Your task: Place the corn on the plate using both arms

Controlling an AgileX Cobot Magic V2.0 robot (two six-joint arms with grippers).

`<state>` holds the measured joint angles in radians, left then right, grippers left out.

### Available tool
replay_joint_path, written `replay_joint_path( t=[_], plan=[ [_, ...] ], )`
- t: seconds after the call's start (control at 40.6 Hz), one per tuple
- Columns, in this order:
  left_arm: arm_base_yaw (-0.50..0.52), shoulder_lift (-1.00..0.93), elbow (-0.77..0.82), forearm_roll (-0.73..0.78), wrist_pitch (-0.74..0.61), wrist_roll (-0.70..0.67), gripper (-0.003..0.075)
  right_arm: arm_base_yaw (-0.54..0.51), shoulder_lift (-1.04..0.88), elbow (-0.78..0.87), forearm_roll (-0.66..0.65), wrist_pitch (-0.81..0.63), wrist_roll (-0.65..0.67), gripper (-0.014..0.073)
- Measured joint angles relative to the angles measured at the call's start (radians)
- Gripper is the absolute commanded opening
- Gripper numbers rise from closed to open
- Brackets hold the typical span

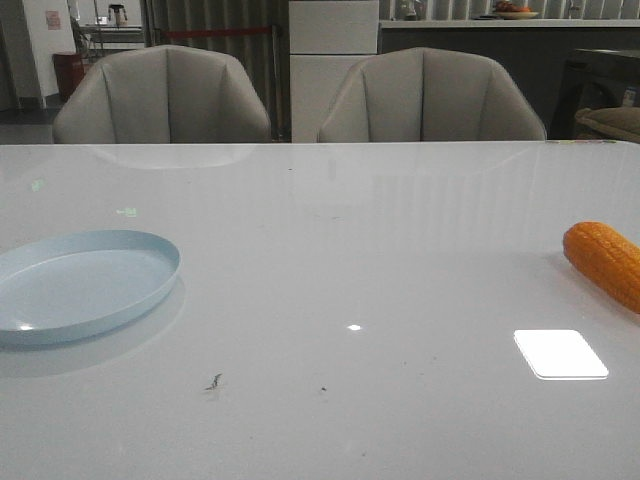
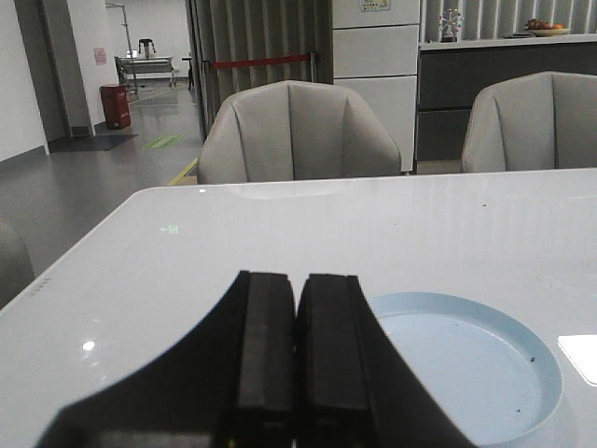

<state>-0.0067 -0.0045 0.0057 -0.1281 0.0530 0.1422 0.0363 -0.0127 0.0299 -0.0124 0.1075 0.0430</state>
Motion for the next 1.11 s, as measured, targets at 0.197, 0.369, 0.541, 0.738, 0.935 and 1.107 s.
replay_joint_path(
  t=[0.197,0.369,0.541,0.738,0.935,1.107],
  plan=[
    [0.0,0.0,0.0,0.0,0.0,0.0,0.009,0.0,0.0,0.0,0.0,0.0,0.0,0.0023],
    [0.0,0.0,0.0,0.0,0.0,0.0,0.009,0.0,0.0,0.0,0.0,0.0,0.0,0.0023],
    [0.0,0.0,0.0,0.0,0.002,0.0,0.009,0.0,0.0,0.0,0.0,0.0,0.0,0.0023],
    [0.0,0.0,0.0,0.0,0.002,0.0,0.009,0.0,0.0,0.0,0.0,0.0,0.0,0.0023],
    [0.0,0.0,0.0,0.0,0.002,0.0,0.009,0.0,0.0,0.0,0.0,0.0,0.0,0.0023],
    [0.0,0.0,0.0,0.0,-0.053,0.0,0.009,0.0,0.0,0.0,0.0,-0.032,0.0,0.0023]
  ],
)
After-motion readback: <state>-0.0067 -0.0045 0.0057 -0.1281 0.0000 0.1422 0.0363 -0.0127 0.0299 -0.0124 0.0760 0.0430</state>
